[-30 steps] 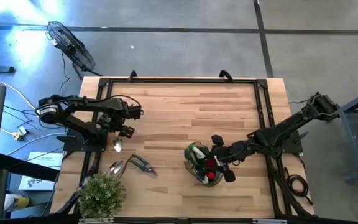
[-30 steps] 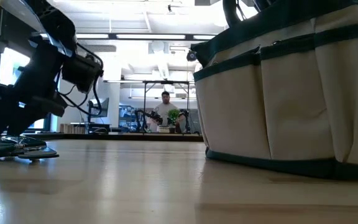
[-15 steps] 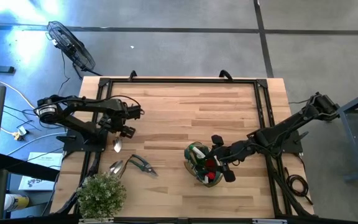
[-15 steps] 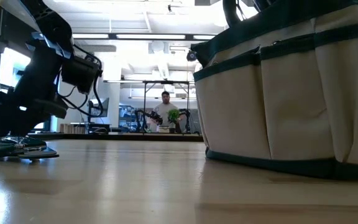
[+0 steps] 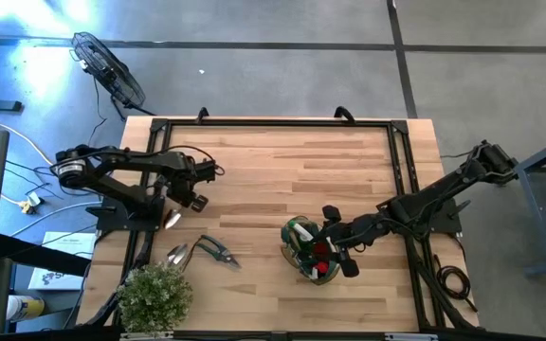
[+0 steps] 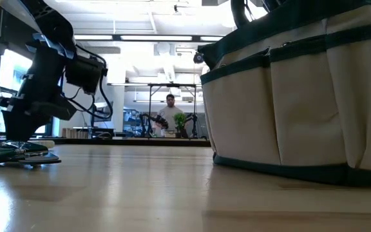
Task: Pick & Place Garden tools in Gardening bag
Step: Put the top brown trowel into the green gardening bag
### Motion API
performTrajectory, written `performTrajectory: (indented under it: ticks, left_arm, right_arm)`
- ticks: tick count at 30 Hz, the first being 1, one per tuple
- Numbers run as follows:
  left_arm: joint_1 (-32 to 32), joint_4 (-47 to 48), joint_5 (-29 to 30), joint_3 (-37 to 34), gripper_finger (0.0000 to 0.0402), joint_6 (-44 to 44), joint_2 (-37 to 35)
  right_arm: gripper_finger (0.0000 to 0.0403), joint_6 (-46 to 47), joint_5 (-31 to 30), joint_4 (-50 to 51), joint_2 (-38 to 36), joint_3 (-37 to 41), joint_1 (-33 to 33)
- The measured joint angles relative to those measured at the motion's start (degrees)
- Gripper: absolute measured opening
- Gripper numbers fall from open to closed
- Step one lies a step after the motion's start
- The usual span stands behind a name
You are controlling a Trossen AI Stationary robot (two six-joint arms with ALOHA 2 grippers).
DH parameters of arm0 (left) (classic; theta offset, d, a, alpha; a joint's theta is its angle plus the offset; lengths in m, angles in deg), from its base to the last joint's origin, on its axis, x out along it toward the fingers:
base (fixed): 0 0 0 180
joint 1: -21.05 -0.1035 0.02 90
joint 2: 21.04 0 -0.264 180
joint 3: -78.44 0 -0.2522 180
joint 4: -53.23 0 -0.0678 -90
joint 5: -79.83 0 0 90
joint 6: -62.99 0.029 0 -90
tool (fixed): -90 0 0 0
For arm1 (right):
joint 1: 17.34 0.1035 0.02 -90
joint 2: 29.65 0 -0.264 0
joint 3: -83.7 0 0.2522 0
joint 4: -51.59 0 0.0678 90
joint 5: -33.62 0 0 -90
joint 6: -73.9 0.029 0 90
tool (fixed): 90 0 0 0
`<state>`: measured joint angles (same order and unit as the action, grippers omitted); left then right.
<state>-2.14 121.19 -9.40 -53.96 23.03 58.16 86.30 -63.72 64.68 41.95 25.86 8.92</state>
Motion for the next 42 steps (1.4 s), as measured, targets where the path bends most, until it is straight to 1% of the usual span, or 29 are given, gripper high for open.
performTrajectory:
  ticks: [1,2,8,10,13,17,24,31,34,38,42]
  left_arm:
    - [-0.01,-0.02,0.34,0.00,0.0057,0.57,0.00]
    - [-0.01,-0.07,1.03,0.00,0.0055,0.97,0.00]
    - [0.01,-1.07,7.26,0.00,0.0055,4.24,0.00]
    - [0.01,-1.33,7.79,0.07,0.0055,6.31,0.00]
    - [-0.01,-0.76,8.37,1.08,0.0055,7.11,0.07]
    - [-0.11,-0.99,10.11,4.53,0.0055,8.06,0.28]
    - [-0.05,-0.05,8.81,12.92,0.0055,13.30,0.22]
    - [-0.05,1.56,8.37,22.13,0.0055,19.99,0.13]
    - [-0.04,0.05,7.32,25.88,0.0055,22.85,-0.92]
    - [1.50,-3.08,4.89,29.54,0.0055,25.89,-3.62]
    - [4.61,-6.68,4.16,30.91,0.0055,28.84,-8.53]
  right_arm:
    - [0.0207,0.00,0.00,0.00,0.00,0.00,0.00]
    - [0.0207,0.00,-0.02,0.00,0.00,0.00,0.00]
    - [0.0207,0.00,-0.20,-0.41,0.00,0.00,0.00]
    - [0.0207,-0.02,-0.20,-0.91,0.00,0.00,0.00]
    - [0.0207,-0.14,-0.20,-1.97,0.00,0.00,0.00]
    - [0.0207,-1.34,-0.22,-3.88,-0.02,0.00,0.00]
    - [0.0207,-2.14,-1.11,-4.78,-0.02,0.00,-0.07]
    - [0.0207,-2.77,-6.69,-4.77,-0.02,0.00,-0.09]
    - [0.0207,-3.99,-10.24,-5.29,-0.02,0.00,-0.09]
    - [0.0207,-5.97,-20.13,-8.53,-0.02,0.00,-0.06]
    - [0.0207,-8.32,-29.54,-10.46,-0.02,0.00,-0.04]
